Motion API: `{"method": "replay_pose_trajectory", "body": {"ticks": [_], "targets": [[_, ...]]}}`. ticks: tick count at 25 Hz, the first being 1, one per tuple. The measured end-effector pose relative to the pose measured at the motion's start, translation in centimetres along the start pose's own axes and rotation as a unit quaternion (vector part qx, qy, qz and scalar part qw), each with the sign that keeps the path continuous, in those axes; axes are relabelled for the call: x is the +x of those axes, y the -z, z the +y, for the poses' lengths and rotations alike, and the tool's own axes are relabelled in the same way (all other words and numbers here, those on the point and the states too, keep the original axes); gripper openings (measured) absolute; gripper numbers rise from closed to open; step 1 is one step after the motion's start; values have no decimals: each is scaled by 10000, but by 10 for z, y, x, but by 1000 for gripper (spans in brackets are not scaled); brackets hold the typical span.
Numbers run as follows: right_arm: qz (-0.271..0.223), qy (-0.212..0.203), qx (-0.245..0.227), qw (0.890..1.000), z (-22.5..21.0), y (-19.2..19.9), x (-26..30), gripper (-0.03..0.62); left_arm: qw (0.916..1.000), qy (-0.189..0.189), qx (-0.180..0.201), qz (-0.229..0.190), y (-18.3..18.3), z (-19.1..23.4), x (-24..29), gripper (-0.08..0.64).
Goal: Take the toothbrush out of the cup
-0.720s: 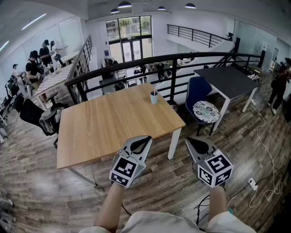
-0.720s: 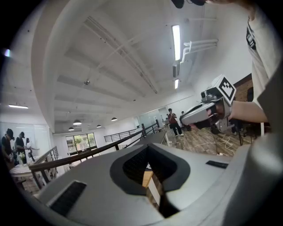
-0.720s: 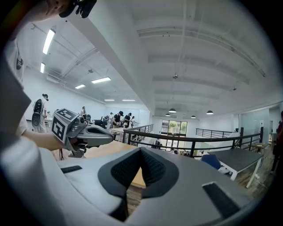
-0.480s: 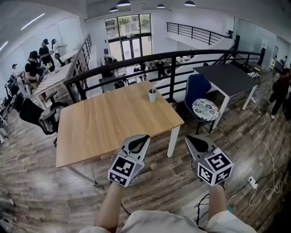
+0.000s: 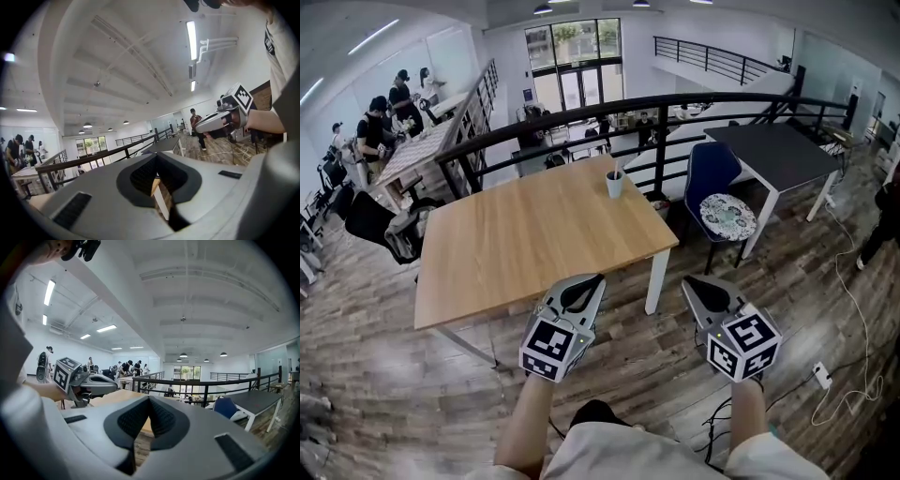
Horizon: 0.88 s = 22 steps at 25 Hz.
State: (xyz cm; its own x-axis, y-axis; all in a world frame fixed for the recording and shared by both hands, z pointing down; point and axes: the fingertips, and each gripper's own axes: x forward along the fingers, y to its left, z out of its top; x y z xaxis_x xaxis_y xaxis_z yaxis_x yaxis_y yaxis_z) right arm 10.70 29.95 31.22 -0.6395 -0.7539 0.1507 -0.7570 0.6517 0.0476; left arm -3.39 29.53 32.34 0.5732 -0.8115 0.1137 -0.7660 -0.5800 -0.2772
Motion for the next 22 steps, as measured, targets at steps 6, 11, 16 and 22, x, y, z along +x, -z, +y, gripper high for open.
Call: {"method": "replay_pose_trajectory", "body": {"ticks": [6,11,16,22], "targets": [[21,26,149,9999,-21,7,8,5,9998,-108,-138,-17,5,7,17,9],[70,42,272,9996,-48,13,41,5,9999,-75,-132,4,17,28,52,9],[114,85,23,9999,-85,12,94,5,10000,18,-87,-42,31,68,110,8],[49,277,85,9996,-138,-3,163,5,9997,227,22,-69,34,126,183,8]]}}
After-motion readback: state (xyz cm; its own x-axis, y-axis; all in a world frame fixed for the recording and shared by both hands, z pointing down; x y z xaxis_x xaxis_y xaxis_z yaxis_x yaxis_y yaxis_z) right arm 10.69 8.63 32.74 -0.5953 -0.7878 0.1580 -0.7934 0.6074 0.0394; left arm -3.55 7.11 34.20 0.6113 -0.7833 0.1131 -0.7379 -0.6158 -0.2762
